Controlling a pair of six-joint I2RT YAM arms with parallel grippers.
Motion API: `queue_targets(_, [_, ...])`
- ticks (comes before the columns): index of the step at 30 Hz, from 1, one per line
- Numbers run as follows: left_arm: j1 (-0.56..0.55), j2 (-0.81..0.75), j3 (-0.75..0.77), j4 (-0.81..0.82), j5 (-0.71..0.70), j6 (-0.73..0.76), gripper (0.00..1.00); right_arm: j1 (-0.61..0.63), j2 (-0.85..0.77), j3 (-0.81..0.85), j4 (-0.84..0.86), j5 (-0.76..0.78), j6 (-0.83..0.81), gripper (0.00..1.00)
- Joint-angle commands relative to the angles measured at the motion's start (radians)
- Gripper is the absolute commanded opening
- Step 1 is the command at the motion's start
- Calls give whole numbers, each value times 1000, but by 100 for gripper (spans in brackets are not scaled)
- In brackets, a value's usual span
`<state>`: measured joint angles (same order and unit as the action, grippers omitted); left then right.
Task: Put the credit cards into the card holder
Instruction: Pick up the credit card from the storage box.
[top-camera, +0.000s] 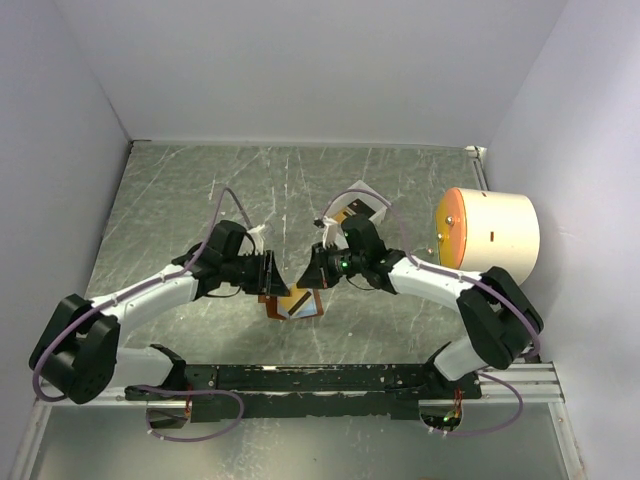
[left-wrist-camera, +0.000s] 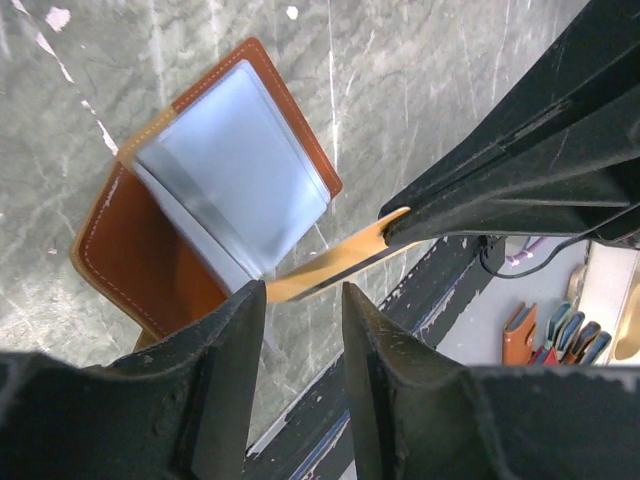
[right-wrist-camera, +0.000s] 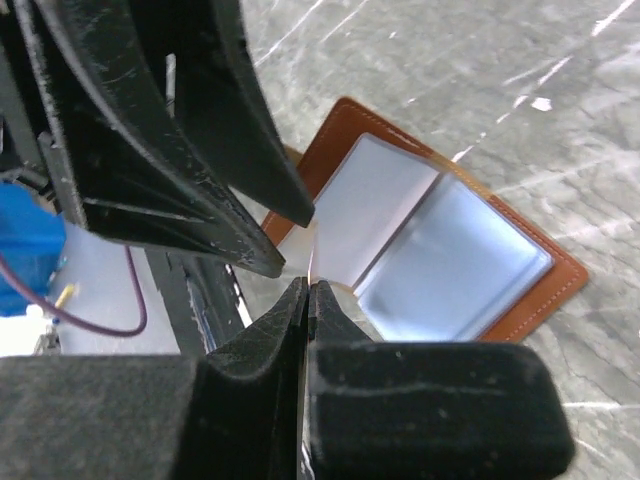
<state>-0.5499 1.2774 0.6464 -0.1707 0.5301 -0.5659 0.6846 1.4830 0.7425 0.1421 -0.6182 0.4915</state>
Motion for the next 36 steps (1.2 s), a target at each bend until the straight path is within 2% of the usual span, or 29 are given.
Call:
queue_targets(1, [8, 19, -5, 68, 91, 32, 48, -25, 21, 26, -11, -169, -103, 0])
queue_targets(9, [8, 6, 1, 47, 74, -20, 44, -34, 63, 67, -36, -247, -149, 0])
queue_targets(14, [9, -52, -39, 205, 160, -117, 45, -40, 58, 51, -21, -261, -162, 0])
queue_targets(20, [9, 14, -24, 187, 210, -35, 47, -51, 47, 37, 2, -306, -178, 0])
queue_targets(25, [10, 28, -41, 207, 219, -31, 46, -60, 46, 34, 10, -322, -179, 0])
queue_targets(29, [9, 34, -54, 206, 212, -32, 34, -70, 41, 29, 23, -330, -170, 0])
queue_targets(33, [9, 39, -62, 210, 211, -36, 18, -78, 42, 23, 27, -331, -164, 0])
queue_targets(36, [8, 42, -66, 218, 215, -42, 11, -80, 50, 16, 43, -337, -150, 0])
